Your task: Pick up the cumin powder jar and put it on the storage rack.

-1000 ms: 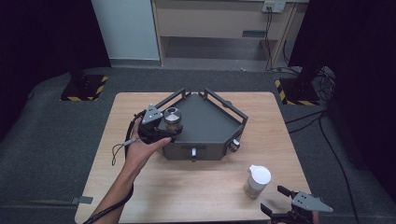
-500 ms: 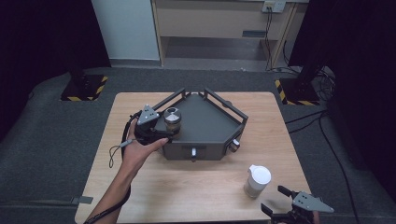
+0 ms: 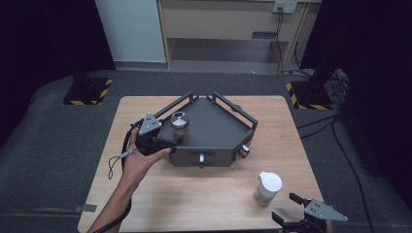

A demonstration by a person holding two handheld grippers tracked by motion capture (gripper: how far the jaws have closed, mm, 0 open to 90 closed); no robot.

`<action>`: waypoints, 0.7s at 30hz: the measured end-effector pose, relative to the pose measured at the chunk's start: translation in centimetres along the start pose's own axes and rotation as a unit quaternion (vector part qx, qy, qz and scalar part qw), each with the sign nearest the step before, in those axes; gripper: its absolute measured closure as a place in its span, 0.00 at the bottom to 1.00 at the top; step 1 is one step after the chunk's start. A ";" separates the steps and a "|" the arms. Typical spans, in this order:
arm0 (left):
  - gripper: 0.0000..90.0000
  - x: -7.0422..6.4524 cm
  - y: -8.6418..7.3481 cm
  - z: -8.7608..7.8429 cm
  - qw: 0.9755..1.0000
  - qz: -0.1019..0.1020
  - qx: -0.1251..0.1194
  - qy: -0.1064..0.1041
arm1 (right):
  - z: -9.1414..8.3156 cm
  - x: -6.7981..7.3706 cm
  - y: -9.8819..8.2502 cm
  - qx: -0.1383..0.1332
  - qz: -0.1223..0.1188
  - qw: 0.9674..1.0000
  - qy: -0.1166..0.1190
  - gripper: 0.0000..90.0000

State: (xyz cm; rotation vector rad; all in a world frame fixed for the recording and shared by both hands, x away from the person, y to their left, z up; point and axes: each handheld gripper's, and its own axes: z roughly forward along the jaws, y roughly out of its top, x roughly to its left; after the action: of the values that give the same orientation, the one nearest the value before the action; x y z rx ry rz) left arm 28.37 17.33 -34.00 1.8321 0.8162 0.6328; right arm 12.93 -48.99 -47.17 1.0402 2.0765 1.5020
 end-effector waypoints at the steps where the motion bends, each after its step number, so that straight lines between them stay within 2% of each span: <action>1: 0.08 -0.1 -0.1 -0.1 1.000 -0.003 0.002 0.002 | 0.0 0.0 0.0 0.000 0.000 1.000 0.000 0.02; 12: 0.08 -0.7 -1.1 -1.8 1.000 -0.024 0.003 0.010 | 0.0 0.1 0.0 0.000 0.000 1.000 0.000 0.02; 21: 0.08 -1.7 -2.2 -3.7 1.000 -0.027 -0.006 0.008 | 0.0 0.0 0.0 0.000 -0.001 1.000 0.000 0.02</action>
State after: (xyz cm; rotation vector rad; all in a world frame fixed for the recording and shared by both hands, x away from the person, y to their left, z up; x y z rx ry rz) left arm 24.02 18.78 -34.72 1.7894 0.8685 0.6177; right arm 12.89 -48.96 -47.12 1.0380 2.0770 1.5017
